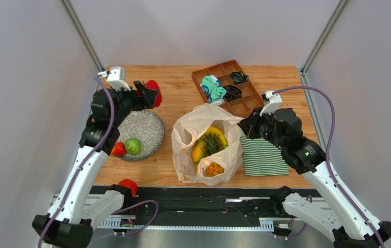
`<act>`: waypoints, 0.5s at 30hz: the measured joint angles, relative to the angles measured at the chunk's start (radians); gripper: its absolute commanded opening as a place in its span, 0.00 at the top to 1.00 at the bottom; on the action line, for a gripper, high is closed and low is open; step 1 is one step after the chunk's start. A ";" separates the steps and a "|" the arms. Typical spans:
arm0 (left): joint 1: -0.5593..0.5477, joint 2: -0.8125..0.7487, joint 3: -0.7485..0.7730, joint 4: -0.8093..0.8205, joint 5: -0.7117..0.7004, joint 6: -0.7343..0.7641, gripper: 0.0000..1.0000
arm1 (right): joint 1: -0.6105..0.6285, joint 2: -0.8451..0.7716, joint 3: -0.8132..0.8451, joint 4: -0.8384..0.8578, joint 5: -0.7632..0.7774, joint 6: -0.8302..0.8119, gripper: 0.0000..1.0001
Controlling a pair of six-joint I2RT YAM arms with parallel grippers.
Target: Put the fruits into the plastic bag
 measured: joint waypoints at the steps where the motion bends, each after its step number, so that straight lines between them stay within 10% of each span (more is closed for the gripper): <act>1: -0.061 -0.020 0.001 0.021 0.025 0.014 0.50 | 0.000 0.001 0.000 0.000 0.000 0.000 1.00; 15: -0.737 0.065 0.040 0.135 0.136 0.207 0.49 | 0.000 0.013 0.000 -0.005 0.004 0.009 1.00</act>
